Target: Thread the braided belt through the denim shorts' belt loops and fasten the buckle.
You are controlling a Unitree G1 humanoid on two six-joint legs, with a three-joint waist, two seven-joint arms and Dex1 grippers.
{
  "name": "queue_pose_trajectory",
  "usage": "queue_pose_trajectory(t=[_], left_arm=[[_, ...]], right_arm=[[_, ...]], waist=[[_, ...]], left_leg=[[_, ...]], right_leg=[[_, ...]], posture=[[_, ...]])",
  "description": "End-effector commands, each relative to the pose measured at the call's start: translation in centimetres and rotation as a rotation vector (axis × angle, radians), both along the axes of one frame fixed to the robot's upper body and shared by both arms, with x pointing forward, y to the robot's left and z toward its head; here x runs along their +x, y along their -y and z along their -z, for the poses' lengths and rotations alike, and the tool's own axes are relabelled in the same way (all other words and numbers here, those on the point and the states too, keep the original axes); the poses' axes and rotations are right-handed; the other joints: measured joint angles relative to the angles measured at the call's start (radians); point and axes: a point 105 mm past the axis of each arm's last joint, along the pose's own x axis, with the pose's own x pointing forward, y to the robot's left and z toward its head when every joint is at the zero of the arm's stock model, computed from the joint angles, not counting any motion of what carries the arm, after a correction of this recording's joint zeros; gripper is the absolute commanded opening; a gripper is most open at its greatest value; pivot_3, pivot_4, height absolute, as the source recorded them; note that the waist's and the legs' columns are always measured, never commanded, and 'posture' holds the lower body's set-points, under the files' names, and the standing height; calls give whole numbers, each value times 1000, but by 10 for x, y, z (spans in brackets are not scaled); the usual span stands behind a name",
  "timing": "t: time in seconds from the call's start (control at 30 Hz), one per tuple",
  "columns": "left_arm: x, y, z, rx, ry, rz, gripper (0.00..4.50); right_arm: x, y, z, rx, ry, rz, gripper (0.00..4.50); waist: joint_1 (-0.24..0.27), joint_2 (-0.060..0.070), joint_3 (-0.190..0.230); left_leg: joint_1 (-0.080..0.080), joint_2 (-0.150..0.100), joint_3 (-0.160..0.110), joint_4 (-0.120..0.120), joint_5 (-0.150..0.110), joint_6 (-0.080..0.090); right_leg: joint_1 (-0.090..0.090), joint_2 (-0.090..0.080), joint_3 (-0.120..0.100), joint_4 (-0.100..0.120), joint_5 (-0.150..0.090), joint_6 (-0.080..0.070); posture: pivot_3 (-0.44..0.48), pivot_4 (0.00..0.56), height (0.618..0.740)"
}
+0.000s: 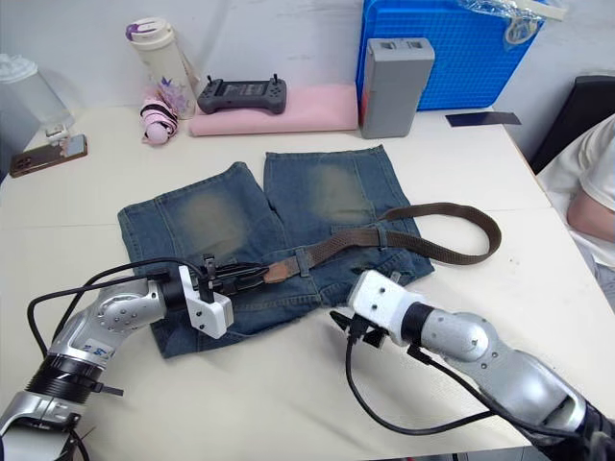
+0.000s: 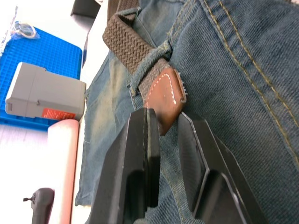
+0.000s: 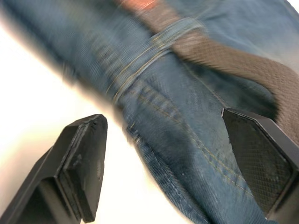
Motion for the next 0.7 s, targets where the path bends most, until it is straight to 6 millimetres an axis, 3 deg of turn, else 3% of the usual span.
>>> queue_pose_trajectory(t=[0.03, 0.13, 0.2, 0.27, 0.47, 0.5, 0.57, 0.7], left_arm=[[-5, 4, -11, -21, 40, 35, 914], [-6, 1, -10, -15, 41, 35, 914], [-7, 1, -10, -16, 41, 36, 914], [-7, 1, -11, -17, 41, 37, 914], [-6, 2, -11, -17, 41, 35, 914], [-5, 3, -11, -20, 42, 37, 914], [-5, 6, -11, -23, 44, 42, 103], [-3, 13, -10, -29, 46, 55, 14]], right_arm=[[4, -5, 7, -74, 86, -30, 4141], [12, -3, 19, -89, 80, 18, 4141], [17, -1, 25, -89, 71, 61, 3631], [18, 0, 31, -94, 51, 84, 2886], [23, 4, 33, -68, 29, 142, 56], [23, 3, 33, -65, 27, 143, 19], [23, 3, 33, -60, 22, 146, 0], [22, 3, 33, -56, 15, 149, 0]], waist=[[3, 0, 0], [11, 0, 0], [15, 0, 0], [19, 0, 0], [21, 0, 0], [21, 0, 0], [21, 0, 0], [22, -1, 0]], left_leg=[[0, 0, 0, 1, 0, 0], [0, 0, 0, 4, 0, 0], [0, 1, 0, 5, 0, 0], [0, 1, 0, 6, 0, 0], [0, 1, -1, 8, -1, 0], [0, 1, -1, 8, -1, 0], [0, 1, -1, 8, -1, 1], [0, 0, -1, 8, -1, 1]], right_leg=[[0, 0, 0, 0, 0, 0], [1, 0, 0, 1, 0, 0], [1, 0, 0, 1, 0, 0], [1, 0, 0, 1, 0, 0], [2, 0, 0, 2, 0, 0], [2, 0, 0, 2, 0, 0], [2, 0, 0, 3, 0, 0], [2, 0, -1, 3, 0, 0]], posture=[[0, 150, 724], [0, 150, 724], [0, 150, 724], [0, 150, 724], [0, 150, 724], [0, 150, 724], [0, 150, 724], [0, 150, 724]])
